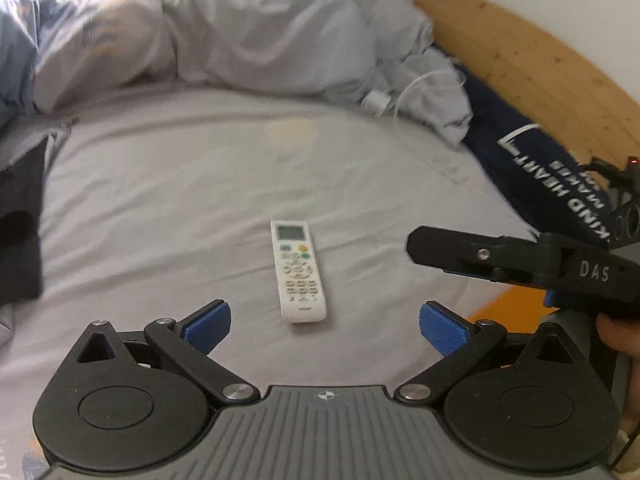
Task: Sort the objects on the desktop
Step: 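Move the right tool to the white remote and close on it, then lift the white remote with the right tool and carry it toward the box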
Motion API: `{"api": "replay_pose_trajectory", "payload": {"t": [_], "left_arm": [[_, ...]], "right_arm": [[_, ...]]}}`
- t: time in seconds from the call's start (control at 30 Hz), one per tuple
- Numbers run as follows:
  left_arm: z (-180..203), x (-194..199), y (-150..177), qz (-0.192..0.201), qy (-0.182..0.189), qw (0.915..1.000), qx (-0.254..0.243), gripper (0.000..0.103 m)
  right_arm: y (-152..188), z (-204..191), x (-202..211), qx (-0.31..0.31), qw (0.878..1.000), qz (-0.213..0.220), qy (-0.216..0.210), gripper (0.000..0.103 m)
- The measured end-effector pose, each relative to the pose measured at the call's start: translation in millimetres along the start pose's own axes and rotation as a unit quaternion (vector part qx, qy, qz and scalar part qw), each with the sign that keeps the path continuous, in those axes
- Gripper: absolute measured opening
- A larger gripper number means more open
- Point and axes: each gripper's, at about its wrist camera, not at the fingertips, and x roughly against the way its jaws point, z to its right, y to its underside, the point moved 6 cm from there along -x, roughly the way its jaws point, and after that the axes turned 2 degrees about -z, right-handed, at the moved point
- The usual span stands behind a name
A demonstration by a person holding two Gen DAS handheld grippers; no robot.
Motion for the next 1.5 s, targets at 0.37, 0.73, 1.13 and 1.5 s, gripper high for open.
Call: {"api": "replay_pose_trajectory", "payload": {"t": [0.37, 0.73, 1.13, 1.5], "left_arm": [[-10, -93, -6, -0.101, -0.06, 0.992, -0.048, 0.1], [-14, -138, 2, -0.135, -0.04, 0.9893, -0.038, 0.077], [-15, -124, 4, -0.118, -0.039, 0.9918, -0.027, 0.051], [-6, -61, -2, -0.061, -0.026, 0.9976, -0.017, 0.051]], "right_arm": [[-15, 45, -100, -0.041, 0.995, -0.085, 0.021, 0.091], [4, 59, -150, -0.052, 0.989, -0.138, 0.019, 0.058], [5, 47, -132, -0.036, 0.992, -0.119, -0.001, 0.028], [-16, 3, -79, 0.001, 0.996, -0.092, -0.015, 0.027]]}}
